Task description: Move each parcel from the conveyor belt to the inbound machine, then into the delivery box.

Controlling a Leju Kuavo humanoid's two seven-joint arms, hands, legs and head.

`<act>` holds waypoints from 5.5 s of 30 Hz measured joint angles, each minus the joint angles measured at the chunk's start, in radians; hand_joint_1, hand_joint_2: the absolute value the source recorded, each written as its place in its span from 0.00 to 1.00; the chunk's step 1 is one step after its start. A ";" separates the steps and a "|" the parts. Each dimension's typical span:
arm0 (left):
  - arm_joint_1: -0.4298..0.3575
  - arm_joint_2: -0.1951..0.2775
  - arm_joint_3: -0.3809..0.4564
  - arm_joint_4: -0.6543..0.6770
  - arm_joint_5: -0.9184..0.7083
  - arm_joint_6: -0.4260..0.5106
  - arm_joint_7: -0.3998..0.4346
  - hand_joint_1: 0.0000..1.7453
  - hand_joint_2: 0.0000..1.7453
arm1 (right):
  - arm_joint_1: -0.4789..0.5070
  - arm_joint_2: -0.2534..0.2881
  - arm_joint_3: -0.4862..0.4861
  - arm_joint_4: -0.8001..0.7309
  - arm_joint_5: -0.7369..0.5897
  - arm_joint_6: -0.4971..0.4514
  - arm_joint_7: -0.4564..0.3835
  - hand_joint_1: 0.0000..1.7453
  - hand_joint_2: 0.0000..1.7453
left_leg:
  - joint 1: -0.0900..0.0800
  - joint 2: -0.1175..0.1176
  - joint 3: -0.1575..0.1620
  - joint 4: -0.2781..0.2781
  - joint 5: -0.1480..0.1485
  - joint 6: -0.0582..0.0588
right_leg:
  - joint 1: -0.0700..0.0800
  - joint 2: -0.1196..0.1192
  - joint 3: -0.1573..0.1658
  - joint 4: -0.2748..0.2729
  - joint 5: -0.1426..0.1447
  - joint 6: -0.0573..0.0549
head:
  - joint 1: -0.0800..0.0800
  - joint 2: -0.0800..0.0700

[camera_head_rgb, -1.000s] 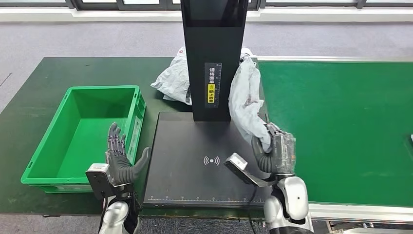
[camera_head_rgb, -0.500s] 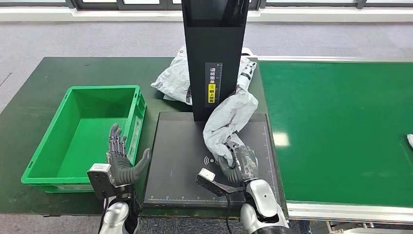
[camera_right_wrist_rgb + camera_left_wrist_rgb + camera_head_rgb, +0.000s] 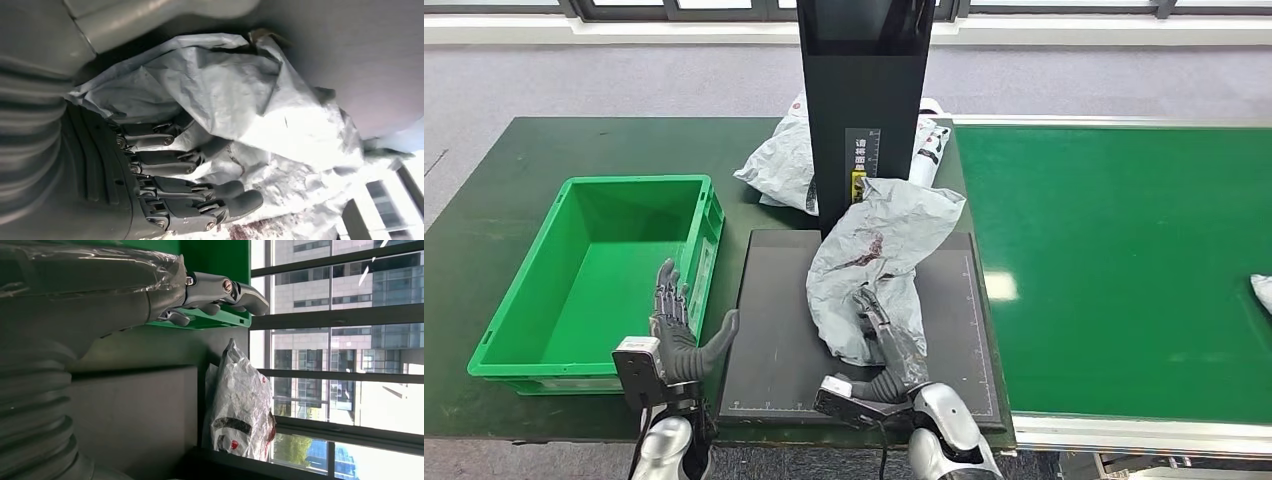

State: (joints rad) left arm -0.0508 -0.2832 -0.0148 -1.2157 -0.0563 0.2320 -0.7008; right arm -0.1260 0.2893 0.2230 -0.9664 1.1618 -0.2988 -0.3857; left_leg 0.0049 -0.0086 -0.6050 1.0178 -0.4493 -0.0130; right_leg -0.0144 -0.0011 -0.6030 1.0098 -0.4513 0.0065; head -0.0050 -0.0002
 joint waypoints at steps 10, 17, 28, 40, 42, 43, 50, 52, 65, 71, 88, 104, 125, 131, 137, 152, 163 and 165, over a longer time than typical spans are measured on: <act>0.003 0.000 -0.001 -0.030 -0.055 0.095 0.000 0.00 1.00 | 0.027 -0.001 0.011 -0.224 -0.098 -0.264 -0.210 0.00 1.00 | 0.000 0.001 0.000 0.000 0.000 0.000 | 0.000 0.001 0.000 0.000 0.000 0.000 | 0.000 0.000; -0.004 0.010 -0.115 -0.151 -0.159 0.330 -0.002 0.00 1.00 | 0.059 -0.002 0.006 -0.484 -0.122 -0.402 -0.312 0.00 1.00 | 0.000 0.000 0.000 0.000 0.000 0.000 | 0.000 0.000 0.000 0.000 0.000 0.000 | 0.000 0.000; -0.085 0.012 -0.257 -0.069 -0.432 0.417 0.044 0.00 1.00 | 0.092 -0.006 -0.013 -0.781 -0.227 -0.402 -0.315 0.00 1.00 | -0.002 0.005 0.002 0.001 -0.001 0.001 | -0.002 0.004 0.000 0.000 0.001 0.001 | 0.000 0.000; -0.344 -0.044 -0.298 0.288 -0.570 0.421 0.245 0.00 1.00 | 0.100 -0.007 -0.016 -0.862 -0.253 -0.402 -0.315 0.00 1.00 | -0.002 0.002 0.002 0.002 0.000 0.003 | -0.002 0.001 0.002 0.000 0.003 0.003 | 0.000 0.000; -0.411 -0.059 -0.315 0.409 -0.567 0.426 0.300 0.00 1.00 | 0.100 -0.007 -0.016 -0.862 -0.256 -0.402 -0.315 0.00 1.00 | -0.002 0.003 0.003 0.002 0.000 0.003 | -0.003 0.002 0.002 0.000 0.003 0.003 | 0.000 0.000; -0.436 -0.064 -0.323 0.461 -0.568 0.427 0.320 0.00 1.00 | 0.100 -0.007 -0.016 -0.862 -0.256 -0.402 -0.315 0.00 1.00 | -0.002 0.003 0.003 0.002 0.000 0.003 | -0.003 0.003 0.002 0.000 0.004 0.003 | 0.000 0.000; -0.522 -0.074 -0.351 0.720 -0.599 0.393 0.404 0.00 1.00 | 0.105 -0.007 -0.034 -0.873 -0.235 -0.402 -0.315 0.00 1.00 | -0.002 0.003 0.002 0.002 0.000 0.003 | -0.003 0.003 0.001 0.000 0.003 0.003 | 0.000 0.000; -0.532 -0.074 -0.353 0.757 -0.614 0.371 0.423 0.00 1.00 | 0.108 -0.007 -0.046 -0.879 -0.219 -0.402 -0.315 0.00 1.00 | -0.002 0.003 0.002 0.002 0.000 0.003 | -0.002 0.003 0.001 0.000 0.003 0.003 | 0.000 0.000; -0.554 -0.075 -0.395 0.861 -0.680 0.310 0.510 1.00 1.00 | 0.113 -0.005 -0.094 -0.881 -0.170 -0.402 -0.296 0.00 1.00 | -0.002 0.003 0.002 0.002 0.000 0.003 | -0.003 0.003 0.002 0.000 0.003 0.003 | 0.000 0.000; -0.560 -0.075 -0.402 0.877 -0.717 0.315 0.528 1.00 1.00 | 0.113 -0.005 -0.100 -0.876 -0.173 -0.402 -0.305 0.00 1.00 | -0.002 0.003 0.002 0.002 0.000 0.003 | -0.003 0.003 0.002 0.000 0.003 0.003 | 0.000 0.000; -0.441 -0.074 -0.165 0.517 -1.176 0.467 0.518 1.00 1.00 | 0.114 -0.005 -0.106 -0.876 -0.118 -0.402 -0.226 0.00 1.00 | -0.002 0.004 0.001 0.002 0.000 0.003 | -0.002 0.004 0.001 0.000 0.003 0.003 | 0.000 0.000; -0.293 -0.050 0.085 -0.256 -1.140 0.471 0.480 1.00 1.00 | 0.125 -0.004 -0.169 -0.876 -0.143 -0.402 -0.253 0.00 1.00 | -0.002 0.003 0.001 0.001 0.000 0.003 | -0.002 0.003 0.001 0.000 0.002 0.003 | 0.000 0.000; -0.252 -0.042 0.263 -0.345 -1.151 0.470 0.473 1.00 1.00 | 0.128 -0.002 -0.191 -0.876 -0.155 -0.402 -0.254 0.00 1.00 | -0.002 0.003 0.001 0.002 0.000 0.003 | -0.002 0.003 0.000 0.000 0.002 0.003 | 0.000 0.000; -0.264 -0.044 0.327 -0.227 -1.198 0.469 0.462 1.00 1.00 | 0.128 -0.002 -0.191 -0.875 -0.164 -0.402 -0.258 0.00 1.00 | -0.002 0.004 0.001 0.002 0.000 0.003 | -0.002 0.003 0.000 0.000 0.002 0.003 | 0.000 0.000; -0.274 -0.049 0.360 -0.180 -1.207 0.470 0.449 1.00 1.00 | 0.128 -0.002 -0.191 -0.874 -0.164 -0.402 -0.249 0.00 1.00 | -0.002 0.004 0.001 0.002 0.000 0.003 | -0.002 0.003 0.000 0.000 0.002 0.003 | 0.000 0.000; -0.304 -0.062 0.457 -0.070 -1.231 0.470 0.462 0.00 1.00 | 0.125 -0.002 -0.191 -0.840 -0.153 -0.402 -0.235 0.00 1.00 | -0.002 0.003 0.001 0.002 0.000 0.003 | -0.002 0.003 0.000 0.000 0.002 0.003 | 0.000 0.000; -0.306 -0.062 0.514 -0.093 -1.155 0.470 0.428 0.00 1.00 | 0.124 -0.002 -0.191 -0.814 -0.153 -0.402 -0.238 0.00 1.00 | -0.002 0.003 0.001 0.002 0.000 0.003 | -0.002 0.003 0.000 0.000 0.002 0.003 | 0.000 0.000; -0.307 -0.062 0.528 -0.100 -1.147 0.470 0.423 0.00 1.00 | 0.123 -0.002 -0.191 -0.809 -0.154 -0.402 -0.238 0.00 1.00 | -0.002 0.003 0.001 0.002 0.000 0.003 | -0.002 0.003 0.000 0.000 0.002 0.003 | 0.000 0.000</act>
State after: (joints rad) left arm -0.3582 -0.3456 0.5136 -1.3158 -1.2031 0.7023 -0.2782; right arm -0.0027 0.2873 0.0324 -1.7753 1.0077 -0.7004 -0.6233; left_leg 0.0029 -0.0052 -0.6040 1.0193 -0.4495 -0.0103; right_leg -0.0166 0.0021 -0.6028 1.0097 -0.4493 0.0093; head -0.0048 -0.0001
